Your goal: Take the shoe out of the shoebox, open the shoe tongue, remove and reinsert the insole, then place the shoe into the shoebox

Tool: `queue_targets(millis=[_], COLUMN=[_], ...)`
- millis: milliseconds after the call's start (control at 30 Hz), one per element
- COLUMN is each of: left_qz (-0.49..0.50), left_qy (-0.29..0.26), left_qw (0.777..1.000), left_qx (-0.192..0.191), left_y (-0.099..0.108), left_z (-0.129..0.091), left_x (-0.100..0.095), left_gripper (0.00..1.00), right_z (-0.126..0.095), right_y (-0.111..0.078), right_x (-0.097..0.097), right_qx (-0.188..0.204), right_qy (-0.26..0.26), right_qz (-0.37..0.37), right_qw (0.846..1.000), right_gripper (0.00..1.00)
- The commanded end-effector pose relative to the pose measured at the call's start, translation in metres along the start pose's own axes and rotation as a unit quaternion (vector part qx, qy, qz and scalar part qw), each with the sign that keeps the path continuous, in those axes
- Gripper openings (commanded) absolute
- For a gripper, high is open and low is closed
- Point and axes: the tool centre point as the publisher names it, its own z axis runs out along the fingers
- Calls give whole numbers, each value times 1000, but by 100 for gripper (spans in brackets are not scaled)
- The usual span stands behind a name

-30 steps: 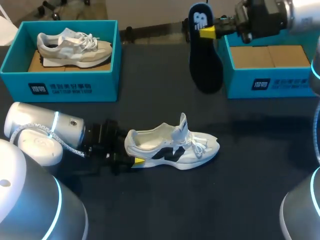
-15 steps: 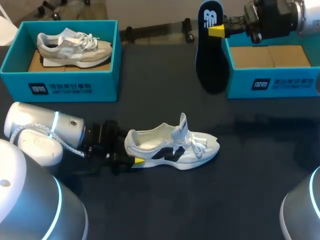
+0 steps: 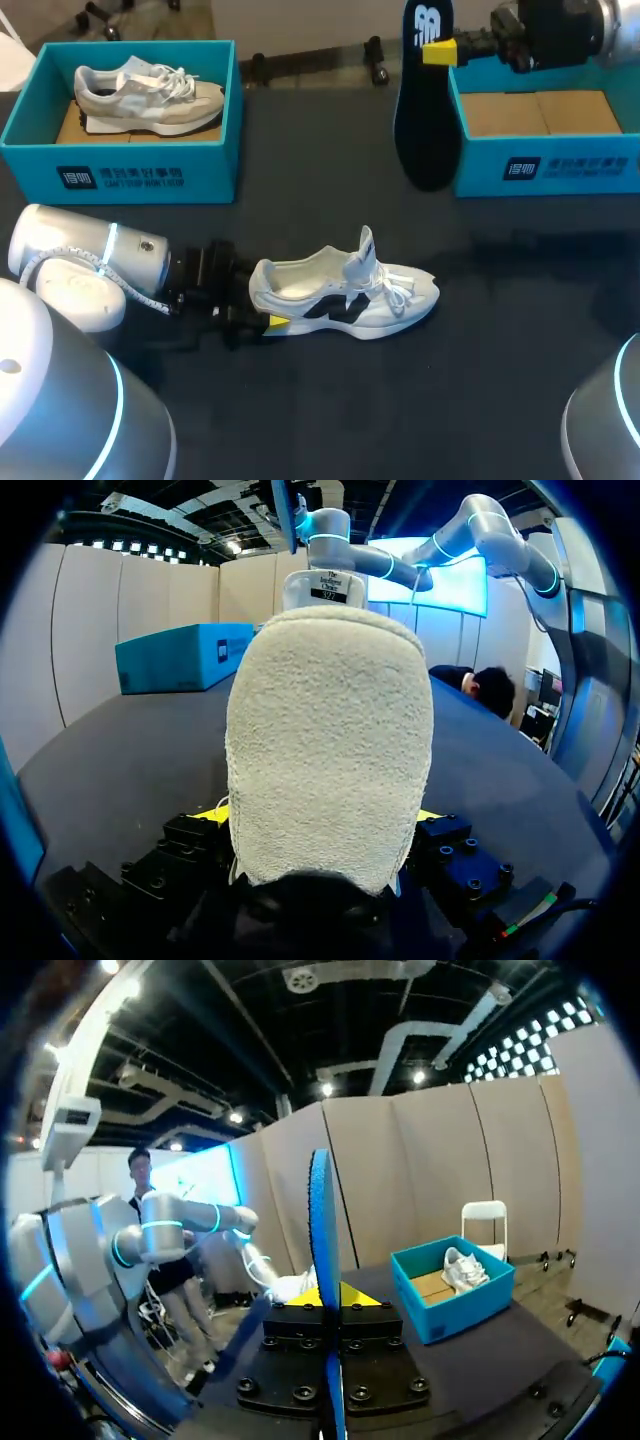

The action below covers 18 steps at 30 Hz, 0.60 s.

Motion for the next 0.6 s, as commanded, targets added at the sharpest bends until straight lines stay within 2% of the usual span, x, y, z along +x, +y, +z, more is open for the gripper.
queue_targets(millis=[33,300,367,600], left_qz=[0,0,0,0], left_qy=[0,0,0,0], left_qw=[1000,1000,1000,1000], left_qx=[-1,-1,-1,-1], left_y=[5,5,5,5], left_z=[2,2,2,2], left_x=[-3,-3,-3,-3], left_gripper=[0,0,0,0], right_z=[-5,-7,-9,-9], right_y=[16,40,49,49], right_x=[5,25,29,29], right_qx=[17,-10,-3,-3], right_qy=[4,22,15,15], right_qz=[39,127,106,106], right_qw=[999,992,994,994], right_gripper=[0,0,0,0])
